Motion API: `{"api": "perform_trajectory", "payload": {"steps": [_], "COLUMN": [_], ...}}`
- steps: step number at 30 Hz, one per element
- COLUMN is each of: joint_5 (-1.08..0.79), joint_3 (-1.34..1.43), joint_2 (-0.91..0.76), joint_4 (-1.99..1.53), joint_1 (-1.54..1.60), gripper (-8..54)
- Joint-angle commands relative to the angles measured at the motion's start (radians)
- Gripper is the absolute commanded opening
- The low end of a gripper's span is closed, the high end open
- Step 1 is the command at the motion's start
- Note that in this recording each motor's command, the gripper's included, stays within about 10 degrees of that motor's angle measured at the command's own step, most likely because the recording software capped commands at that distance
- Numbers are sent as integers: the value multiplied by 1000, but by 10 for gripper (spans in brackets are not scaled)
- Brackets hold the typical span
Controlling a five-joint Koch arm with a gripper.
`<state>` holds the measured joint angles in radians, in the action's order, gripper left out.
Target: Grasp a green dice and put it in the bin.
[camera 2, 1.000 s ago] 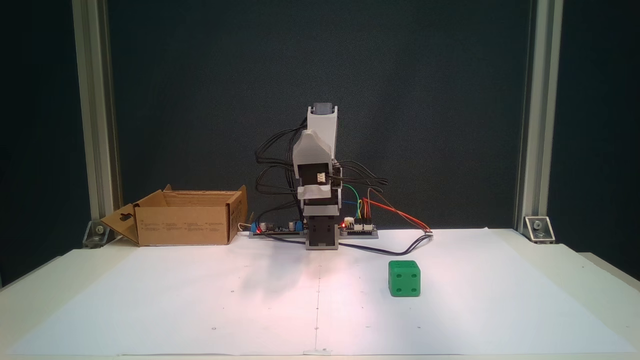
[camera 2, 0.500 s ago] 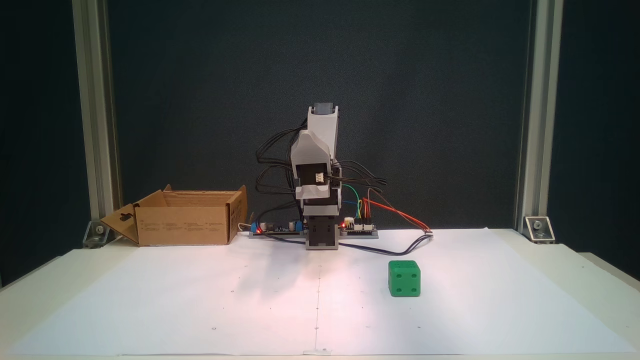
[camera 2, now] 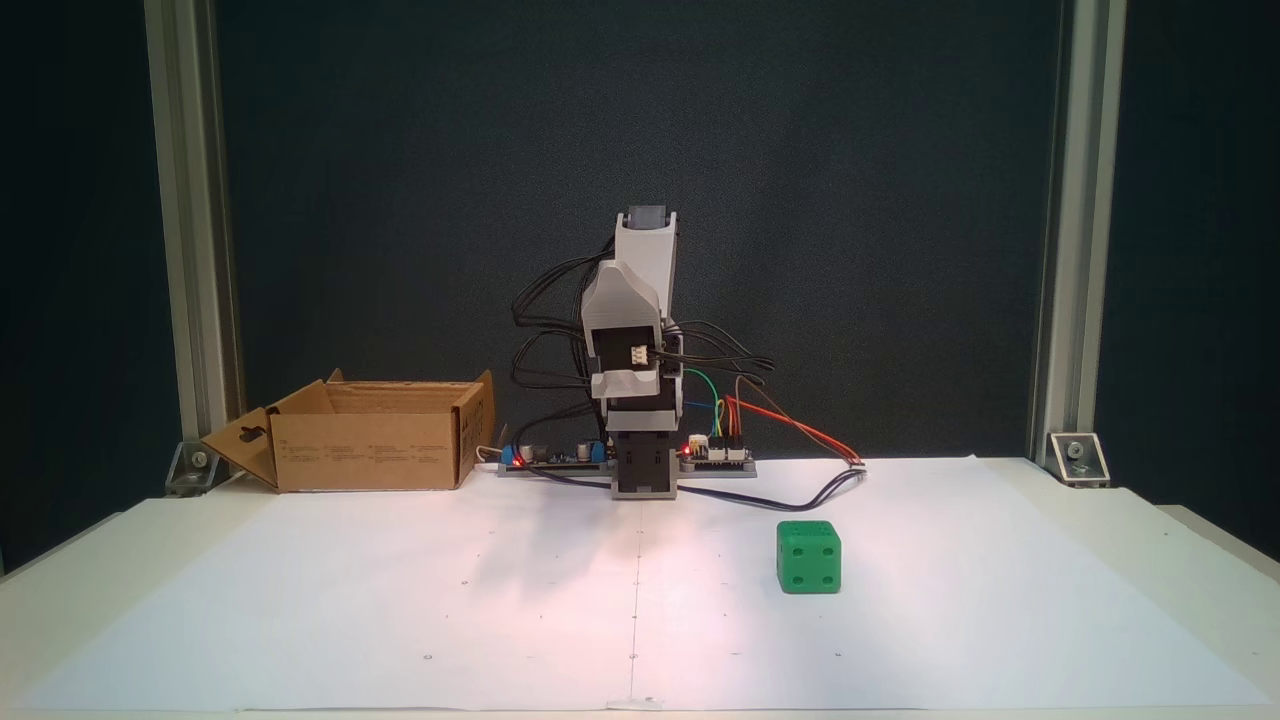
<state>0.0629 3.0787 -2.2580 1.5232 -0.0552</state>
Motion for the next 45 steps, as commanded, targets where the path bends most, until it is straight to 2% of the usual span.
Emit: {"api": "perform_trajectory", "payload": {"steps": [1, 39, 45], "joint_5": [-18, -38, -40], "joint_3": [51, 49, -202], "joint_2": [-107, -107, -107], "joint_4": [29, -12, -397], "joint_1": [-2, -6, -8], "gripper": [446, 439, 435]}}
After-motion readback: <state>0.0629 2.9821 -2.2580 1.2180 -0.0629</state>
